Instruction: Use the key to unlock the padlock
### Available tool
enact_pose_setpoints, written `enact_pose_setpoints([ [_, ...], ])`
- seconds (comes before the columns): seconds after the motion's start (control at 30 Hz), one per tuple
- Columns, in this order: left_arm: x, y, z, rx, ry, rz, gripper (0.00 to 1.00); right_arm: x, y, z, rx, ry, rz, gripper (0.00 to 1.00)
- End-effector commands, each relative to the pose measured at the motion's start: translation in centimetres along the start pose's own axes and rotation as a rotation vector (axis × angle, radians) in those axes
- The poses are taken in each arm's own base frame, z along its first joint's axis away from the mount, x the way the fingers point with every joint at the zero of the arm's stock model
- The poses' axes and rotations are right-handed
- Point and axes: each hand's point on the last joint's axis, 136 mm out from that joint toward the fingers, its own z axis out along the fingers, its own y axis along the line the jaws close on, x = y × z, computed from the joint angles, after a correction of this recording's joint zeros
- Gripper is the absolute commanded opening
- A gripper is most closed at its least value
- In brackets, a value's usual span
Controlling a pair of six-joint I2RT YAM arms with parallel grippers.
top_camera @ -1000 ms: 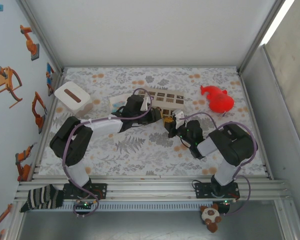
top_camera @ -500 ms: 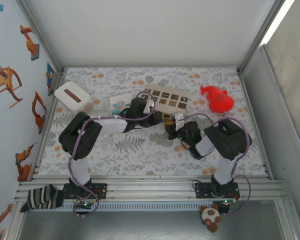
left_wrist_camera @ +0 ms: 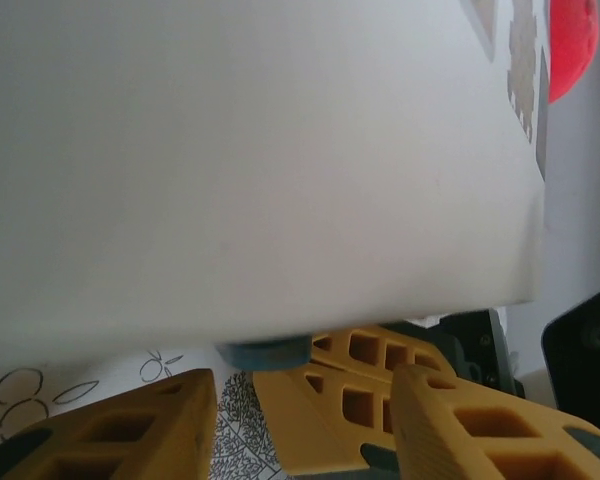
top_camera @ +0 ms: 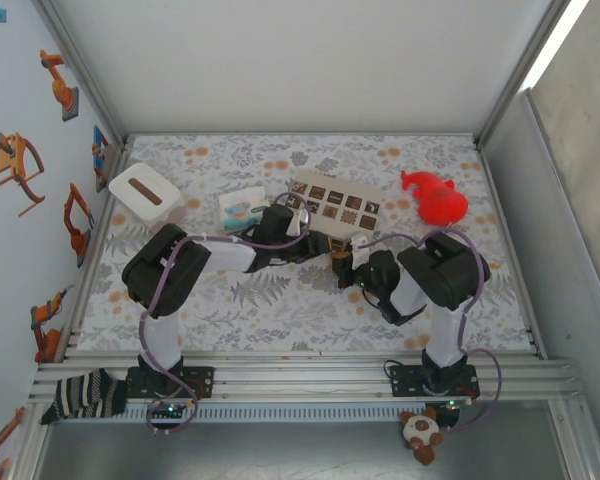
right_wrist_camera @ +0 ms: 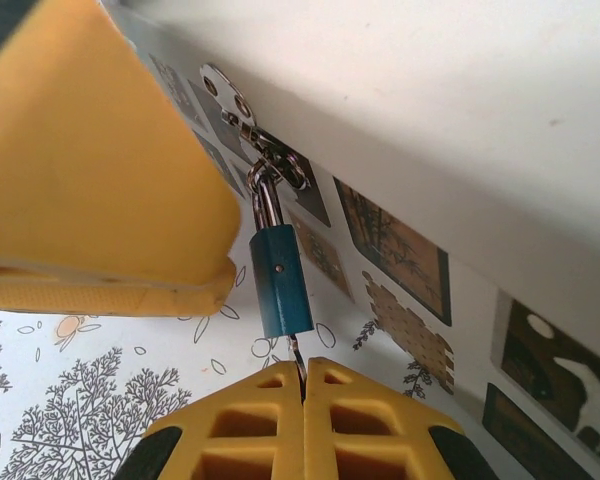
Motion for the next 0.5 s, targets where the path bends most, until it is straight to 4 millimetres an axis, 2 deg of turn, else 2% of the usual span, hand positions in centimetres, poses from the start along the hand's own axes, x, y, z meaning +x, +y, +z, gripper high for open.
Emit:
enact_pose_setpoints([
  [0.0,-0.1,-1.3,-1.7,0.04,-0.023,0.012,0.54,0.4,0.0,-0.3,0.007,-0.001,0.032,0.0],
  [0.27,-1.5,-0.4,-7.1,0.013,-0.158,0.02,0.62,-0.8,0.8,-1.0,-0.006,-0.033,0.104,0.0],
  [0.47,-2.5,-1.2,-9.3,0.123,-0.231,-0.028,0.64,-1.5,1.4,-1.5,-0.032,-0.037,0.171,0.0],
])
